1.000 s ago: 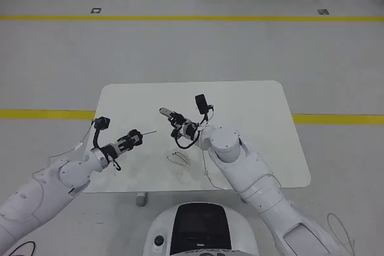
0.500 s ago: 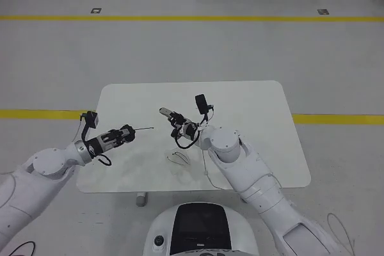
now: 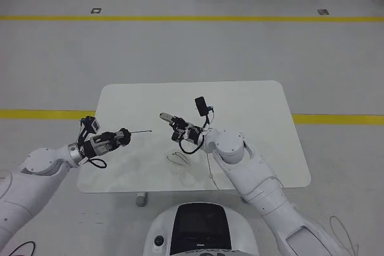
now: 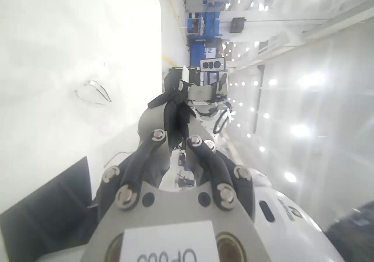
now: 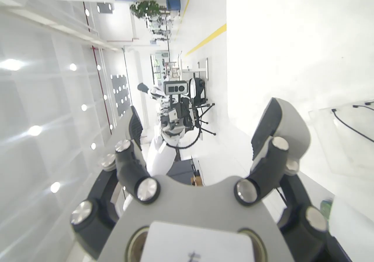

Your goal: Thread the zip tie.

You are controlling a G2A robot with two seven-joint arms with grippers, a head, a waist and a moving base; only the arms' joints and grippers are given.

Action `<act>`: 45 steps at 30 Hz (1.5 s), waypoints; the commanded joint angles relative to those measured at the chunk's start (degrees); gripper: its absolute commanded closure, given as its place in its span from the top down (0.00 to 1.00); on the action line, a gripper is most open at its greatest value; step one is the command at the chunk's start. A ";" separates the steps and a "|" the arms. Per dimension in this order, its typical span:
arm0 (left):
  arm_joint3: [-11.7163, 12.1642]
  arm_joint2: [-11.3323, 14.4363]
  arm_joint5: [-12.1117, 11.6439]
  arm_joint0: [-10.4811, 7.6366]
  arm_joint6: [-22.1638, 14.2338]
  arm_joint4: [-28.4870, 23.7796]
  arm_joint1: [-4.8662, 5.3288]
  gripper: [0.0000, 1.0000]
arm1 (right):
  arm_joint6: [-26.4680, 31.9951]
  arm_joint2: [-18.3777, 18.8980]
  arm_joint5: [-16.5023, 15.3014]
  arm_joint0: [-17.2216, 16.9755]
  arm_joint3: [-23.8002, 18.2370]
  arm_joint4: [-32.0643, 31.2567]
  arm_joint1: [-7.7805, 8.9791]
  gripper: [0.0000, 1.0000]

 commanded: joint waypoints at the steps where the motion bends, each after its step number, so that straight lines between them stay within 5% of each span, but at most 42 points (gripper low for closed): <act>1: 2.98 0.55 0.17 -1.01 -4.52 -2.85 -0.74 0.00 | 4.80 0.50 -2.70 0.23 0.95 0.59 0.40 1.00; 10: 13.31 4.93 -0.03 -6.41 -16.07 -7.75 -5.07 0.00 | 23.51 -0.06 -15.97 4.85 10.82 11.42 0.47 1.00; 22: 12.50 4.07 -0.03 -5.42 -16.55 -10.18 -5.48 0.00 | 23.05 0.28 -17.12 3.94 12.07 13.99 0.47 1.00; 27: 13.90 3.24 -0.03 -4.73 -22.57 -14.23 -6.33 0.00 | 30.12 -0.12 -23.60 5.41 18.56 23.75 -0.20 1.00; 33: 12.26 3.04 -0.03 -4.27 -23.17 -14.67 -7.14 0.00 | 33.36 -2.90 -27.53 8.70 26.08 30.00 -1.83 1.00; 45: 11.66 2.83 1.65 -3.36 -22.31 -13.17 -7.55 0.00 | 28.27 -2.13 -27.96 7.49 24.80 29.20 -1.51 1.00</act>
